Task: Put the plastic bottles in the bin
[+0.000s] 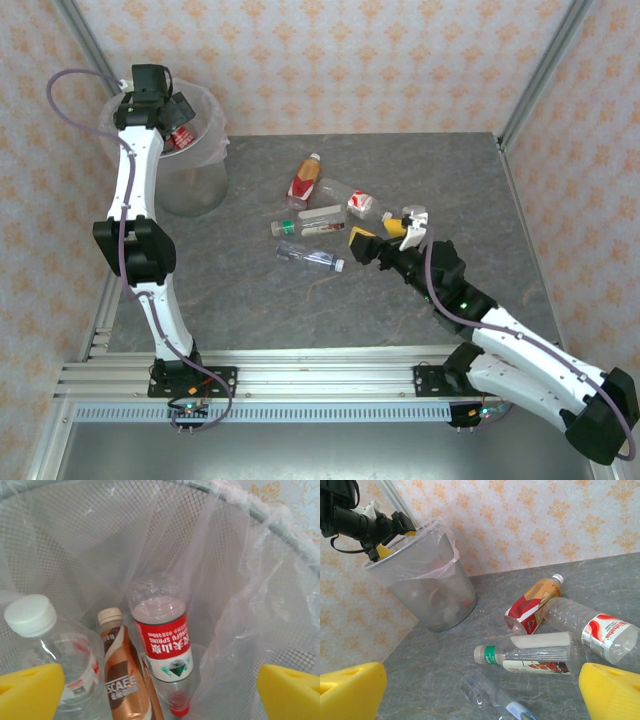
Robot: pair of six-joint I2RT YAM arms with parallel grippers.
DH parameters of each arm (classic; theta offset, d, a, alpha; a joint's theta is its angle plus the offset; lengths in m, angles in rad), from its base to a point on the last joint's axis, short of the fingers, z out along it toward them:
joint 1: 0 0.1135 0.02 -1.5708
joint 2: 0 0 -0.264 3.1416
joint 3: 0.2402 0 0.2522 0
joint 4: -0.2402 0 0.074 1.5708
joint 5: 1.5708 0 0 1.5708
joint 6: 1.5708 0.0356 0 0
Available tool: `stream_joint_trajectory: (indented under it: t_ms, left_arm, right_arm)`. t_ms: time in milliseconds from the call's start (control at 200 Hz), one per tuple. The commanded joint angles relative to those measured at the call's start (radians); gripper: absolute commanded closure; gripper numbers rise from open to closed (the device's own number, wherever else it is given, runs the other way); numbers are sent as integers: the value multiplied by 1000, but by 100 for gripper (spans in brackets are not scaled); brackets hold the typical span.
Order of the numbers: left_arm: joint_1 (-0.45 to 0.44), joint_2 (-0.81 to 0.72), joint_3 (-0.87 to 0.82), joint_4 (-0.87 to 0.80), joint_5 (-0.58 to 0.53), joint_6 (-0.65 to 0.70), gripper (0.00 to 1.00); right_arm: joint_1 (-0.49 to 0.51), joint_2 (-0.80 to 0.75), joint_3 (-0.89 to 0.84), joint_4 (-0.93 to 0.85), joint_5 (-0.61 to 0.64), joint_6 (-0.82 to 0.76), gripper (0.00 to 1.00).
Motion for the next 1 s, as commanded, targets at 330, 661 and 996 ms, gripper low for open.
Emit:
stream_joint_trajectory:
  t_ms: [330, 661, 996]
  left_arm:
    - [5, -110, 11, -8, 196, -47, 0]
    - [5, -245, -172, 131, 299, -90, 0]
    - [-30, -349, -356, 278, 367, -159, 0]
  right_arm:
    - [4, 132, 40, -13, 116, 9, 1]
    - [4, 235, 61, -94, 193, 30, 1]
    - [-42, 364, 125, -200, 90, -67, 1]
